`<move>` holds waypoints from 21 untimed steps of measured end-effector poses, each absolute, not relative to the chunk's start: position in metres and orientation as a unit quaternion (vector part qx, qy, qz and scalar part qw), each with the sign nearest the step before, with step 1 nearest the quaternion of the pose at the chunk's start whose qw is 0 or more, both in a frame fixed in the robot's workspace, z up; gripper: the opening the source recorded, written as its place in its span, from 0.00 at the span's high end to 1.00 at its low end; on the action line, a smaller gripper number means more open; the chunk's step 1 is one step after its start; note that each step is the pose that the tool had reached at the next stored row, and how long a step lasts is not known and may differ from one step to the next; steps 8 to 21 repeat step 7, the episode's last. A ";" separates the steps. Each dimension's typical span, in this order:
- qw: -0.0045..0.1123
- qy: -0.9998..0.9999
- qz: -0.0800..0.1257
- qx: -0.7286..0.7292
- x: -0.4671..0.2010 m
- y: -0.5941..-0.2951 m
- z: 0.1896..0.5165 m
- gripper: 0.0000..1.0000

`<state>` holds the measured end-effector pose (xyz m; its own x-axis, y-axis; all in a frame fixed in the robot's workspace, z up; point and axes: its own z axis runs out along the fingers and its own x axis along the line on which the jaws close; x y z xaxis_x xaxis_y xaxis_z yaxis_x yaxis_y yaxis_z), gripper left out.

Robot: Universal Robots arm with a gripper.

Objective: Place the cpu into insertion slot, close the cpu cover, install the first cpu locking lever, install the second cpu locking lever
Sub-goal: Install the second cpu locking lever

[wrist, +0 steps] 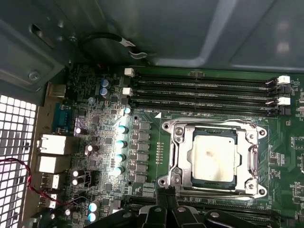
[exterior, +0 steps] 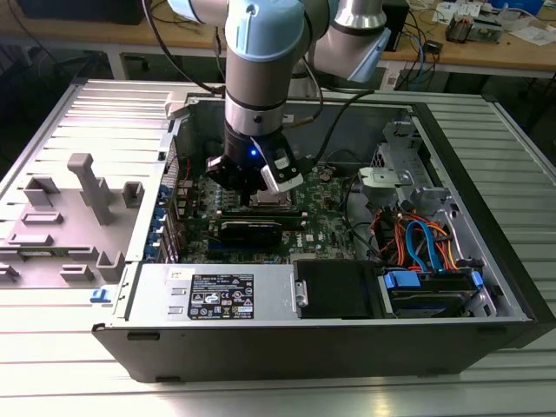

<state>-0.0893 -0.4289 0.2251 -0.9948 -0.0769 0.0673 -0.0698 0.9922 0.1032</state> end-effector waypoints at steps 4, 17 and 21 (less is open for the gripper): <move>0.036 -0.997 -0.050 0.037 -0.089 -0.429 0.225 0.89; 0.036 -0.997 -0.049 0.037 -0.089 -0.429 0.225 0.89; 0.036 -0.997 -0.049 0.037 -0.089 -0.429 0.225 0.89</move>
